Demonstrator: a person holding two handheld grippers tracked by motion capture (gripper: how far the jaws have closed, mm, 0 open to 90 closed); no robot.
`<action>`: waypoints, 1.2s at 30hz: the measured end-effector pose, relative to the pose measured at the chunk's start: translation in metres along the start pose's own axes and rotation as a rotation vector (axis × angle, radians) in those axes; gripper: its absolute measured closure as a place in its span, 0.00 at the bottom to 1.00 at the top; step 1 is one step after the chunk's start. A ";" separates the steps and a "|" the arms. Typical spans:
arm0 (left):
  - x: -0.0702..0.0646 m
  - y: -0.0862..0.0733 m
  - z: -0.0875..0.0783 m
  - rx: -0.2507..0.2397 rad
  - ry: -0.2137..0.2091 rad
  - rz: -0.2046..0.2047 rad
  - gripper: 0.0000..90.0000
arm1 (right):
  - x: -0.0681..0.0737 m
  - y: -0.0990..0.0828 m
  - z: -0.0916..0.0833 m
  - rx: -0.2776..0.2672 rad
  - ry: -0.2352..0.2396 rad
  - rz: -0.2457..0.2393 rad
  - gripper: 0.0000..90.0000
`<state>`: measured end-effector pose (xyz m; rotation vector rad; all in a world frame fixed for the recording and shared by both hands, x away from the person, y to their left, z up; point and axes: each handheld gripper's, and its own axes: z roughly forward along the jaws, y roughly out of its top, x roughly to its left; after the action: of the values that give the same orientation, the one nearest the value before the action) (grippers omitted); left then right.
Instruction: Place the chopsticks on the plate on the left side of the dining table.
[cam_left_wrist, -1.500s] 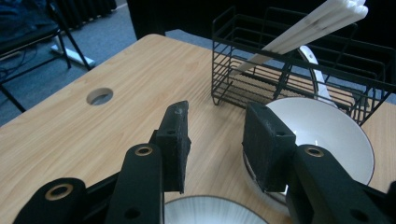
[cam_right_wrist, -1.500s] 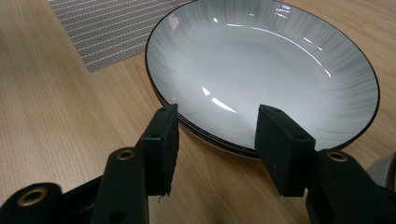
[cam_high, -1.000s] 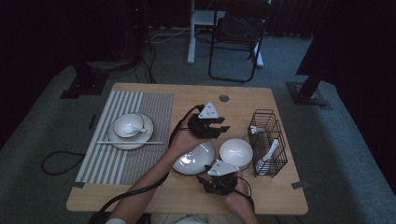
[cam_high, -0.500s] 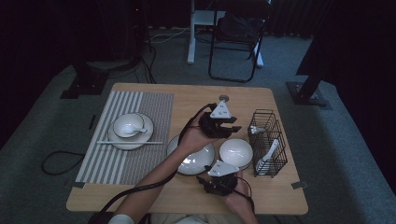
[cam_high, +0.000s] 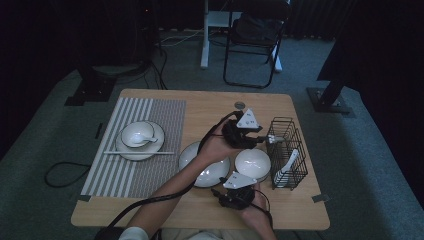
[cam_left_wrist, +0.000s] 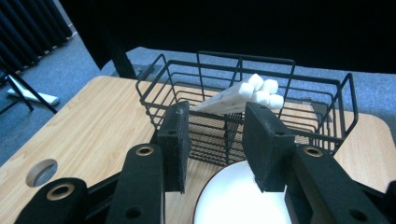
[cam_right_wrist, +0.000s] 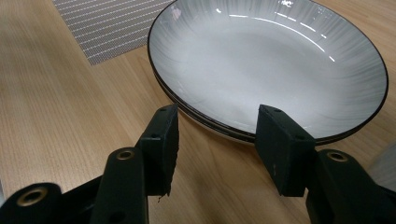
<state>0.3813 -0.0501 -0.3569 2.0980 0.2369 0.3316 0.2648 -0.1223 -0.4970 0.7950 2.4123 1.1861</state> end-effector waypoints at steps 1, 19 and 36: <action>0.000 0.000 0.000 -0.002 0.000 0.000 0.69 | 0.000 0.000 0.000 0.000 0.000 0.000 0.55; 0.002 0.005 0.011 0.018 0.020 -0.003 0.75 | 0.001 0.002 -0.001 -0.008 0.002 0.002 0.55; 0.014 0.011 0.044 0.040 0.051 -0.056 0.91 | 0.001 0.003 -0.005 -0.017 -0.005 0.004 0.54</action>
<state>0.4091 -0.0866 -0.3678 2.1203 0.3337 0.3495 0.2625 -0.1232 -0.4911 0.7971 2.3943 1.2030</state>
